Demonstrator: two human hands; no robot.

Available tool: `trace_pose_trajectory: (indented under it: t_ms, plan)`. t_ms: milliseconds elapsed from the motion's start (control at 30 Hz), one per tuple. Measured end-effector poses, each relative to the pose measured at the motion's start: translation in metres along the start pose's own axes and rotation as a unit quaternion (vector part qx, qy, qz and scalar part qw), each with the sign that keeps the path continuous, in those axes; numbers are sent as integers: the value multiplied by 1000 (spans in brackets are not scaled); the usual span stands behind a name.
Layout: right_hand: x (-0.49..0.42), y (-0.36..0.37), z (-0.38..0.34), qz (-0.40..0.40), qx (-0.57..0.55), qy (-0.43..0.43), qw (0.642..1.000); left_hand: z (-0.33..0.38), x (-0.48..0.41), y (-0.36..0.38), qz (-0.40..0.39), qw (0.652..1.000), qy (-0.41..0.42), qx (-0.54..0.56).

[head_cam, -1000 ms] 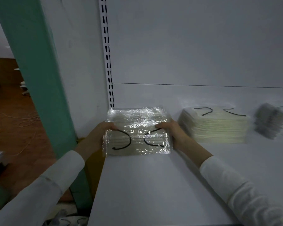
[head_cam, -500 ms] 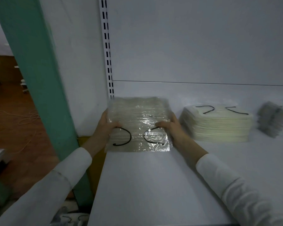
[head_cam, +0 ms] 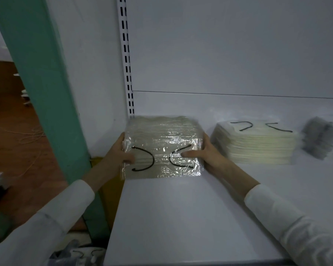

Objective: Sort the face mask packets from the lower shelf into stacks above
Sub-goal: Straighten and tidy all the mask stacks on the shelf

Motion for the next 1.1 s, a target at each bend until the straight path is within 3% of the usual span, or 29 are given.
trace_pose_trajectory:
  t_ms: [200, 367, 600, 767, 1100]
  plan:
    - [3, 0, 0, 54, 16, -10, 998, 6, -1, 7, 40, 994, 39, -95]
    - [3, -2, -2, 87, 52, -34, 994, 15, 1, 8, 55, 991, 72, -102]
    - [10, -1, -5, 67, 80, -5, 995, 5, 10, 3, 35, 997, 27, -56]
    - [14, -7, -8, 59, 91, -4, 994, 1, 12, -8, 63, 998, 3, -22]
    - [32, 0, -11, 44, 152, -30, 987, 3, 23, -2, 42, 995, 22, -88]
Point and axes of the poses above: each hand's wrist, its own x-axis away from the middle knuckle, its own y-axis out of the palm, z = x × y, the point moved 8 cm from there along -x, towards the middle knuckle, and after that the axes turned 6 degrees about -x, right-handed, at the moved point
